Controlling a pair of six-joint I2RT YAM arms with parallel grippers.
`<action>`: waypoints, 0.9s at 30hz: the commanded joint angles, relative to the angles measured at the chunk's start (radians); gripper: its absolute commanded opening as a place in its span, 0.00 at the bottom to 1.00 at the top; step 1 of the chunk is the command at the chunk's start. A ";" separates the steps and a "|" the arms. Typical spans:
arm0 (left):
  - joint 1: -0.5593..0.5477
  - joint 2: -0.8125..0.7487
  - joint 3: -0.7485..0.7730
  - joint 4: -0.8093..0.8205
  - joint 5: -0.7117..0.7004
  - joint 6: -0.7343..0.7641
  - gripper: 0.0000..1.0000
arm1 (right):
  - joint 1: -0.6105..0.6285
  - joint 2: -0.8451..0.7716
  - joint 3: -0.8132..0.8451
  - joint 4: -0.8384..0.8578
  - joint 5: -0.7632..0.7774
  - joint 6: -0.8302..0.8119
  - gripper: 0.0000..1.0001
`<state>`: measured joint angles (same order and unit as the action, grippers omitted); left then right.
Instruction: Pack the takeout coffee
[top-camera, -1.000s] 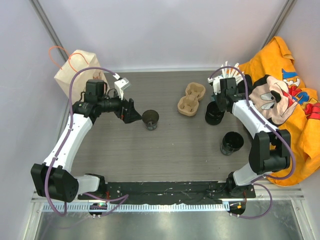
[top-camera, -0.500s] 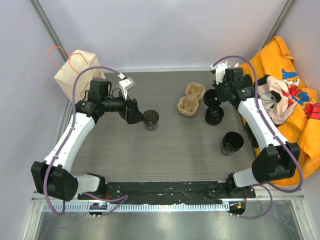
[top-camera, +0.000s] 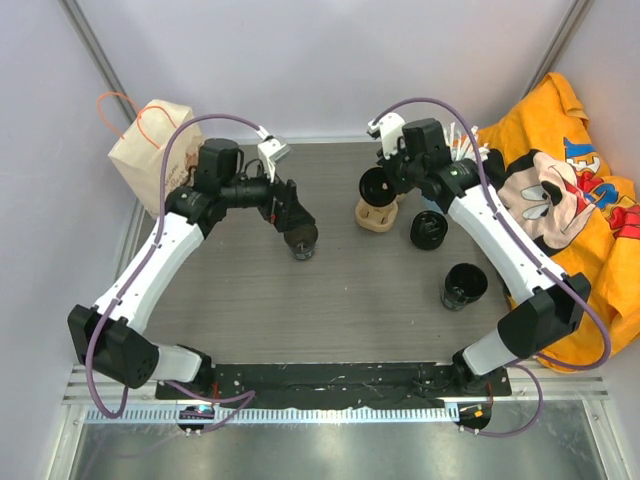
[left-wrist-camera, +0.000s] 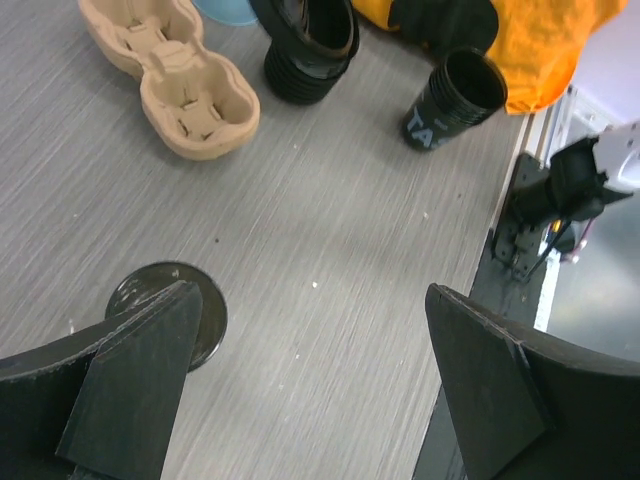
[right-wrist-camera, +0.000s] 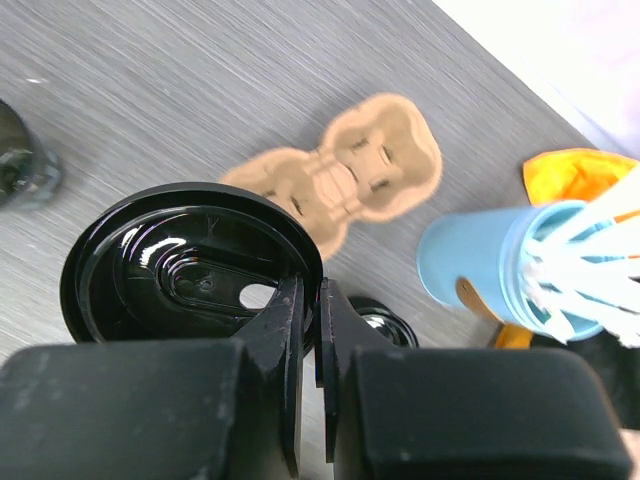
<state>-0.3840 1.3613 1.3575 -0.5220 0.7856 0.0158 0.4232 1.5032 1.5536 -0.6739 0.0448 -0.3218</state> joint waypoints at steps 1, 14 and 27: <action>-0.024 0.036 0.011 0.129 -0.026 -0.175 1.00 | 0.068 0.028 0.075 0.014 0.038 0.032 0.07; -0.023 0.185 0.034 0.298 0.000 -0.384 1.00 | 0.195 0.055 0.126 0.036 0.058 0.072 0.06; -0.026 0.248 0.045 0.435 0.087 -0.514 1.00 | 0.235 0.069 0.117 0.048 0.049 0.087 0.06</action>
<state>-0.4065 1.6096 1.3670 -0.1837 0.8169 -0.4522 0.6445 1.5719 1.6382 -0.6727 0.0910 -0.2543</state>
